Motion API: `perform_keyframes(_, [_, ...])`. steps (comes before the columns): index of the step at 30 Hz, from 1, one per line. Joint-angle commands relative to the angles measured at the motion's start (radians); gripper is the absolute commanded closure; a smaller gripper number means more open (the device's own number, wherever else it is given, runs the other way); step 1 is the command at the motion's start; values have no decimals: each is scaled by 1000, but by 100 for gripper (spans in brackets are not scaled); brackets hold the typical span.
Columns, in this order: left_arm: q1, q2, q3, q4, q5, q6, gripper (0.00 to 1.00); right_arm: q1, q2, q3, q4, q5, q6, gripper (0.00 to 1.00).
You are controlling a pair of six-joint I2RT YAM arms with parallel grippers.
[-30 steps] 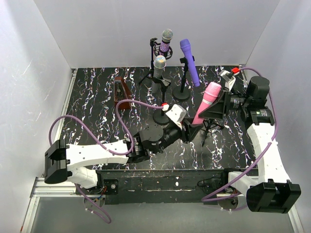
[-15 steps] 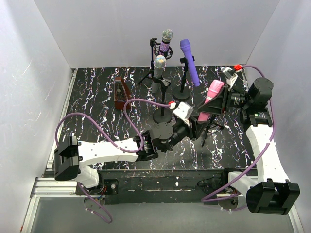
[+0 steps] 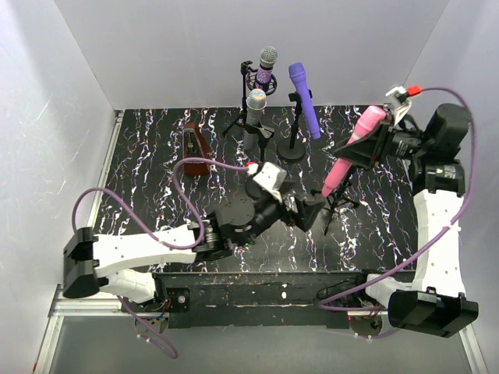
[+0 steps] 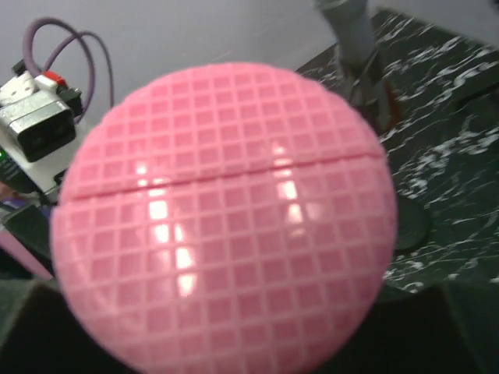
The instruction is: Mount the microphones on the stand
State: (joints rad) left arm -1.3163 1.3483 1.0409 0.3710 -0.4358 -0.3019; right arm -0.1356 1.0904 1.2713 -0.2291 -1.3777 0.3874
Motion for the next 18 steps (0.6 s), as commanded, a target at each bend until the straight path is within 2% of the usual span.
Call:
perform_keyframes(1, [5,-173,-77,-159,31,-3,2,-65,26,227,-386,155,-382,99])
perform_keyframes(10, [6,-376,-275,-305,49,-131,2,-223,28,310,-377,434,-398,99])
perform_keyframes(13, [5,-397,-300,-322,61,-147,2,-239,29,300,-369,538,-412,99])
perform_keyframes(18, [5,-391,-297,-337,74,-141,2,-249,39,283,-325,598,-409,99])
